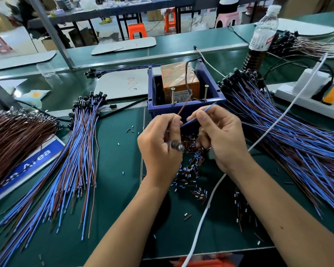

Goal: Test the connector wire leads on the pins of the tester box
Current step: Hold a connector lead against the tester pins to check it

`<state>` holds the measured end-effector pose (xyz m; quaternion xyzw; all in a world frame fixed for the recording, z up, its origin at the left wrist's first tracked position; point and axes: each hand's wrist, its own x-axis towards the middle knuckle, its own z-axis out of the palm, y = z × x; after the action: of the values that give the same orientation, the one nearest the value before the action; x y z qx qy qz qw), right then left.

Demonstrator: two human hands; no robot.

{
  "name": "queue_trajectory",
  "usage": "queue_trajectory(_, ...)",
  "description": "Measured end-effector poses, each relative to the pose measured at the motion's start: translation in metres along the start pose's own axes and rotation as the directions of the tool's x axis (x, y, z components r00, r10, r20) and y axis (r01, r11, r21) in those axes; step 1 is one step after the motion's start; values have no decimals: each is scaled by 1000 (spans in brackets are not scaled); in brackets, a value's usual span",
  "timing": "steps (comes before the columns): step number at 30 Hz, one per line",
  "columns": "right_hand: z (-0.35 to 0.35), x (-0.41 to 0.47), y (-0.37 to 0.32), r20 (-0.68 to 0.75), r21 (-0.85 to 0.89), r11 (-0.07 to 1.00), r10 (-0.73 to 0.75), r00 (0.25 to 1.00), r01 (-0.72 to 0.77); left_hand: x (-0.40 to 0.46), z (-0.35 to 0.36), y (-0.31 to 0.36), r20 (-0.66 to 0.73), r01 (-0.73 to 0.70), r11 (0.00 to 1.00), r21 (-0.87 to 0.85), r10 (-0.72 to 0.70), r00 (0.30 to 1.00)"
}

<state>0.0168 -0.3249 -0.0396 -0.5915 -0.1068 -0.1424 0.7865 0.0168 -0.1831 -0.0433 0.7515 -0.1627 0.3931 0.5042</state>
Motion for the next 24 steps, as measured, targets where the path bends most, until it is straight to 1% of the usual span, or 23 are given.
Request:
queue_trajectory(2,-4,2,-1,-22,2,1000,-30,999,30,1,0,0,-93,-45,998,33,47,995)
queue_trajectory(5,-12,4,0,-113,-68,995,-85,990,78,2,0,-5,-143,-11,1000,3,12,990)
queue_trajectory(7,-15,3,1,-155,-150,983,-127,980,103,3,1,-7,-153,26,999,-27,-30,988)
queue_trajectory(10,-15,2,3,-193,-296,943,-216,957,153,3,3,-7,-145,43,997,-65,-52,988)
queue_trajectory(14,-14,5,3,-280,-492,853,-344,896,174,3,5,-9,-113,60,995,-76,-69,991)
queue_trajectory(18,-10,4,2,-222,-647,730,-456,862,219,1,6,-10,-92,92,994,-52,-96,991)
queue_trajectory(20,-9,4,2,-204,-663,713,-463,862,226,0,6,-11,-84,115,992,-52,-119,989)
queue_trajectory(24,-11,5,0,-198,-657,717,-462,864,233,1,7,-14,-76,146,987,-68,-151,986)
